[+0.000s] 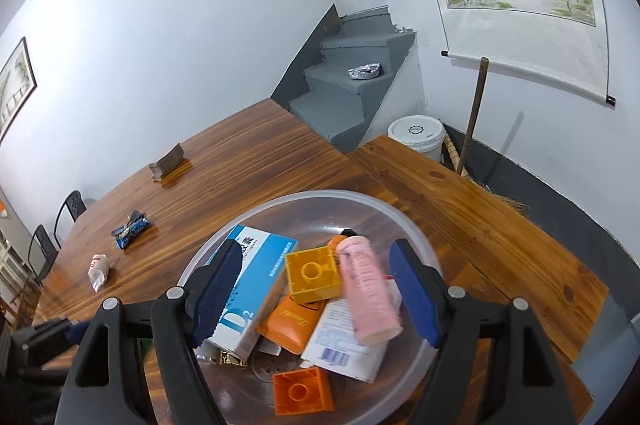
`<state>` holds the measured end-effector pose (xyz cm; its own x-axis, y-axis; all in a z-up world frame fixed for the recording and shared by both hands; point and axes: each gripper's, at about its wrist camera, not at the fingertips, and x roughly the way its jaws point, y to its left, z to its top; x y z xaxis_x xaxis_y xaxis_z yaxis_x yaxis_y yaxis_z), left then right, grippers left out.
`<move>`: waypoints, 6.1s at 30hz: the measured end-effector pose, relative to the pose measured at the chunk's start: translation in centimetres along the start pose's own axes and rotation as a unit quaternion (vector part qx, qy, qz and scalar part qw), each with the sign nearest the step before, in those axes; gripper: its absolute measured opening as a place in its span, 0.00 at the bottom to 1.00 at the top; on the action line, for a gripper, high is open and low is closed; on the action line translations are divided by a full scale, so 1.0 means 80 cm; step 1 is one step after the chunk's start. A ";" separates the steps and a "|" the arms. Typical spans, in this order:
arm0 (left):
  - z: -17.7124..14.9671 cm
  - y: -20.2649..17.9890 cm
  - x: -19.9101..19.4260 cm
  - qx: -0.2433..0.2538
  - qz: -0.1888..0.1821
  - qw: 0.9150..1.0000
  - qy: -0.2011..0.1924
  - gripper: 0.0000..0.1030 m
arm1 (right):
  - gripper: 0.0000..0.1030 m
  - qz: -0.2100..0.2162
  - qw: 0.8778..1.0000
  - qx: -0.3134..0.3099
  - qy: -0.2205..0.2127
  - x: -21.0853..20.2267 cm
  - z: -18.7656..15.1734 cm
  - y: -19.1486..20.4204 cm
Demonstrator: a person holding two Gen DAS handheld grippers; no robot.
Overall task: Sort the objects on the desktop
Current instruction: 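Carry both bricks over the clear bowl and open both grippers, then move both grippers back over the table toward the remaining items, then grasp the bagged white-red roll with the left gripper while the right grasps the blue wrapper, then carry the white-red roll and blue wrapper into the clear bowl and release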
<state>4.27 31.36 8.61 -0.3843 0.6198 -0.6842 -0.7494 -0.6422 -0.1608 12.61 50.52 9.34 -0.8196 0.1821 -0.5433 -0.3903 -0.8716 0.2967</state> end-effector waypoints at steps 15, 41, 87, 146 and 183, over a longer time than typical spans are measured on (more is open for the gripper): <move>0.001 -0.054 0.054 0.035 -0.030 0.998 0.032 0.44 | 0.77 -0.005 1.000 0.024 -0.013 -0.015 0.000 -0.032; 0.001 -0.001 0.023 -0.010 -0.036 0.999 0.004 0.66 | 0.77 0.014 1.000 0.007 -0.012 -0.019 -0.002 0.005; -0.086 0.341 -0.125 -0.246 0.212 0.942 -0.082 0.66 | 0.78 0.142 0.971 -0.142 0.129 0.154 -0.050 0.353; -0.030 0.394 -0.030 -0.233 0.200 0.952 -0.018 0.39 | 0.77 0.133 0.968 -0.052 0.206 0.335 -0.007 0.392; -0.004 0.344 -0.057 -0.193 0.179 0.963 -0.063 0.39 | 0.39 0.105 0.974 -0.164 0.120 0.155 -0.028 0.339</move>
<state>-14.41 10.70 7.07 -0.6608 0.3620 -0.6575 -0.3105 -0.9294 -0.1997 -7.22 28.15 8.88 -0.7301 -0.0924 -0.6771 -0.0381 -0.9838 0.1753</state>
